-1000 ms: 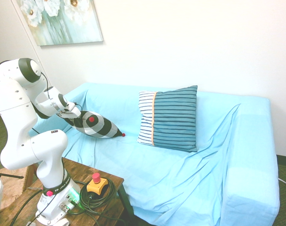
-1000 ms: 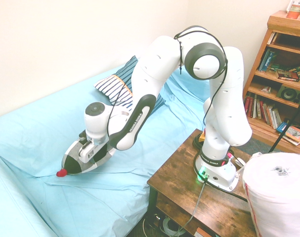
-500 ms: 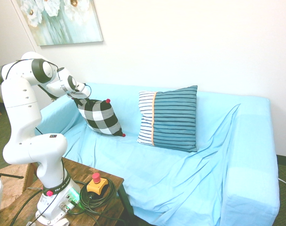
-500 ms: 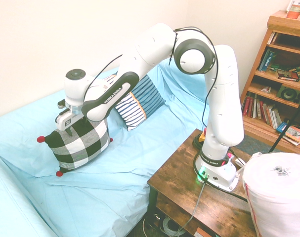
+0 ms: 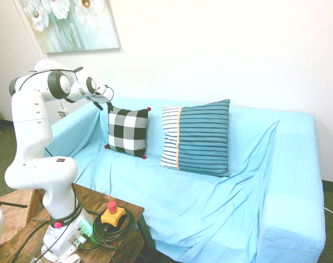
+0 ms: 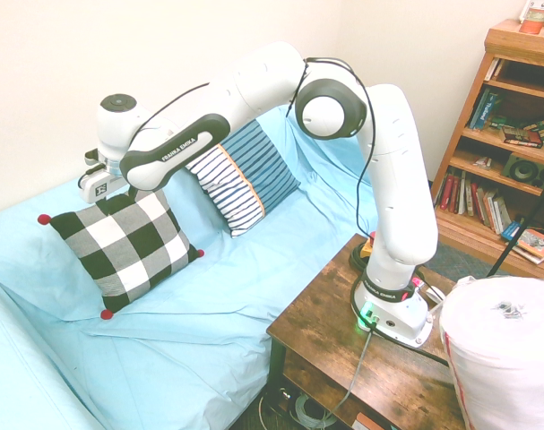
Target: Stand the pillow up
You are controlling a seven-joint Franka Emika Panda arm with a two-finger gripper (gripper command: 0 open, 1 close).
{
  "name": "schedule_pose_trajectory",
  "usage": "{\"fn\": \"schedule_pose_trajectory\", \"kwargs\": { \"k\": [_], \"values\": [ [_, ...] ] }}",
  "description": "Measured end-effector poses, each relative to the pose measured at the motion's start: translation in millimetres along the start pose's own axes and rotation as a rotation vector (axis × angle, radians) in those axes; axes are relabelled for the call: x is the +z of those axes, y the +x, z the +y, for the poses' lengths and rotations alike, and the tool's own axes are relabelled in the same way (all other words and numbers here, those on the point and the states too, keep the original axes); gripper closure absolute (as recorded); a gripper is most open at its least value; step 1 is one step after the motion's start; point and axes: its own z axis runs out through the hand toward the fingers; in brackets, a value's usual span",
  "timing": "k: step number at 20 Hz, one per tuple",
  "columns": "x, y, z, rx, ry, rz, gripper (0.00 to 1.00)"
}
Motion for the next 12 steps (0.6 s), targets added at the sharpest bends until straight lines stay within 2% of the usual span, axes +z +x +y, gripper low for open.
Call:
{"fn": "schedule_pose_trajectory", "kwargs": {
  "k": [3,8,12],
  "values": [
    [-6.2,7.4,24.9,-0.004,-0.054,-0.011,0.00],
    [-12.4,52.8,118.1,-0.001,-0.140,-0.060,0.00],
    [-18.9,52.1,190.0,-0.008,-0.185,-0.126,0.00]
  ]
}}
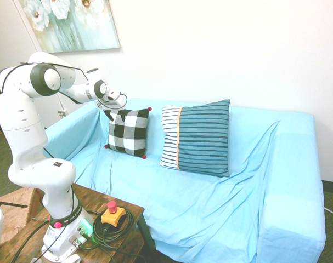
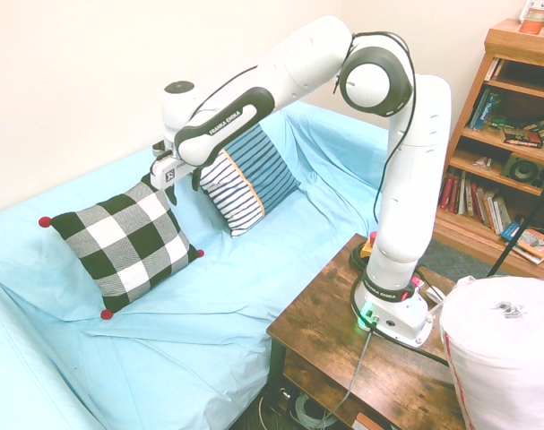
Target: Stand the pillow up
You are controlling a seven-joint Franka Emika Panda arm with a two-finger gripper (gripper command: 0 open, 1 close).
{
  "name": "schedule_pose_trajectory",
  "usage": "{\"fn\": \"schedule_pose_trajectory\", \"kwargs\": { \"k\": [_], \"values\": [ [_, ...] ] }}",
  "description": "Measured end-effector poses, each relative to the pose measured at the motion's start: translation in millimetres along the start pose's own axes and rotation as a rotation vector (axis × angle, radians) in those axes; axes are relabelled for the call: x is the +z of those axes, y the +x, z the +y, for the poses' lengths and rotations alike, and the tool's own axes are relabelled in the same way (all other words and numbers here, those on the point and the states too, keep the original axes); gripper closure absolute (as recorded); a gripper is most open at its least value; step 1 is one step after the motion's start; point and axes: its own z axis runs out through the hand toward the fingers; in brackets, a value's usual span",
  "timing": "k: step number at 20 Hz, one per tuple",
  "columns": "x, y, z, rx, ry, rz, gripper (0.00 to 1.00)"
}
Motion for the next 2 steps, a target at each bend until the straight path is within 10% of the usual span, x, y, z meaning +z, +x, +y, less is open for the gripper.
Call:
{"fn": "schedule_pose_trajectory", "kwargs": {
  "k": [2],
  "values": [
    [-2.9,-6.9,32.6,-0.005,-0.009,-0.022,0.00]
  ]
}}
